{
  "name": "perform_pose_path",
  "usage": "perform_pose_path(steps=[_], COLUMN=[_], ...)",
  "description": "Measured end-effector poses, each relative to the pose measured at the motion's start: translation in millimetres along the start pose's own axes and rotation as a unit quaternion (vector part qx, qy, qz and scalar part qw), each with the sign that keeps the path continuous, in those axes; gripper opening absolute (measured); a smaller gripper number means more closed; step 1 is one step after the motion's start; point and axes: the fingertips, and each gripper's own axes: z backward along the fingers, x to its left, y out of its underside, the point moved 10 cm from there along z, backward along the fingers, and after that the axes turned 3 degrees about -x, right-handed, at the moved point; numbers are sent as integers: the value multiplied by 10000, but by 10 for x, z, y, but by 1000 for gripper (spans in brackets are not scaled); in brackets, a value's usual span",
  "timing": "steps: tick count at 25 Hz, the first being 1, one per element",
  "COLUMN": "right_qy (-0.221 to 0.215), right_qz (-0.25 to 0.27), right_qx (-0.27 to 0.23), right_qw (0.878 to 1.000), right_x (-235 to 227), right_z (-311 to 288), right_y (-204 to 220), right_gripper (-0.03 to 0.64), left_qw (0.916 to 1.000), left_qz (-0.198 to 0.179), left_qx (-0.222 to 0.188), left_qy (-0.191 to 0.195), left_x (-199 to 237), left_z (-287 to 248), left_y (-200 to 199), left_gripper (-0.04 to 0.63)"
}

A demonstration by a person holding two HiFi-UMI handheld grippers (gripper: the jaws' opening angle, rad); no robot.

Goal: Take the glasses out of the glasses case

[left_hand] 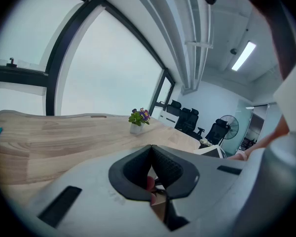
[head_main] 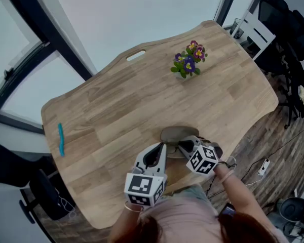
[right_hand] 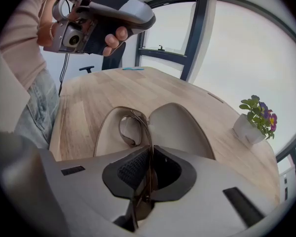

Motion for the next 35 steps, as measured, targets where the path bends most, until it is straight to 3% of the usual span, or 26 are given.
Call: perform_pose_path(steps=[9, 20, 35], right_qy=[-16, 308, 1185], right_qz=[419, 388, -481], right_qx=[-27, -275, -888], right_qw=[9991, 9984, 9878], right_x=[45, 63, 94], right_z=[48, 234, 647], right_y=[-58, -127, -127], right_gripper=[14, 14, 14], left_qw=[10000, 9998, 9991], left_qz=[-9, -96, -245], left_qx=[-58, -191, -339], left_qy=[-6, -37, -11], left_x=[-40, -96, -210], left_z=[32, 138, 315], left_y=[-12, -47, -91], left_gripper=[2, 2, 2])
